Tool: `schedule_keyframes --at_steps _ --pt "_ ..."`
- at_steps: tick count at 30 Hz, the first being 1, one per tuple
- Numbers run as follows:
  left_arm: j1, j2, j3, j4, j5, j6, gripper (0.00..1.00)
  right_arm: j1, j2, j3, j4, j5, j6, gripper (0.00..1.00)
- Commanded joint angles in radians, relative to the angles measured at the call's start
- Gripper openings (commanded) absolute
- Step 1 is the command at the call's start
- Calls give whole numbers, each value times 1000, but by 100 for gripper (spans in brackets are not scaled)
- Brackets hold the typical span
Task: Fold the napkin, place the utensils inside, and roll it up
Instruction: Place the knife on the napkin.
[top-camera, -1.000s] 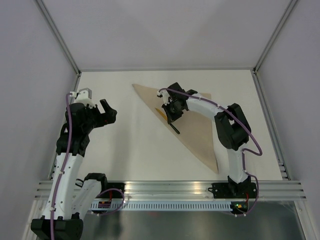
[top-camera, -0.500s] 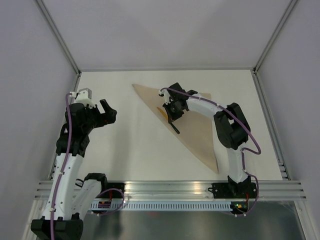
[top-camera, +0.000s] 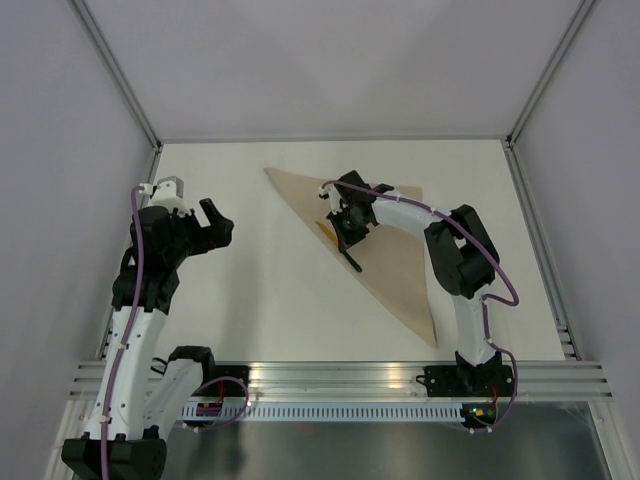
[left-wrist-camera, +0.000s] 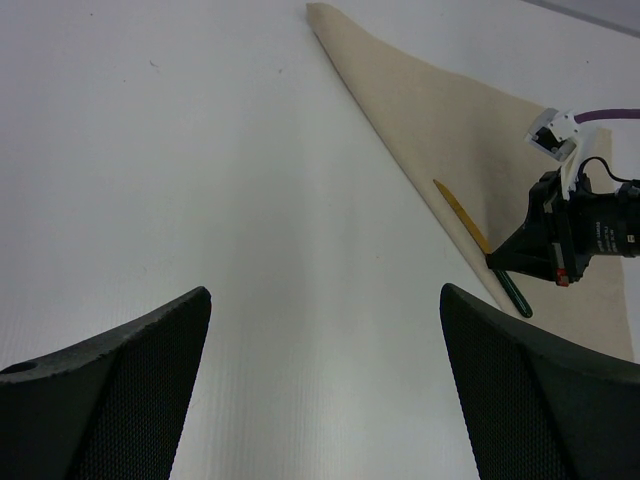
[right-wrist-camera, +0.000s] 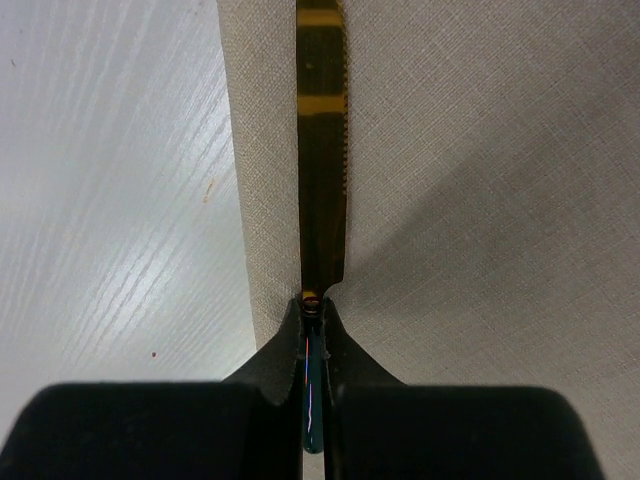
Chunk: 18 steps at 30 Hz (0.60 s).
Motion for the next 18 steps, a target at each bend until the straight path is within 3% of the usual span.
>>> schedule_keyframes --at_steps 1,18 --pt "-2 -11 8 10 7 29 100 5 21 -7 -7 18 24 0" --pt "-2 -9 9 10 7 29 100 11 -1 -30 17 13 13 0"
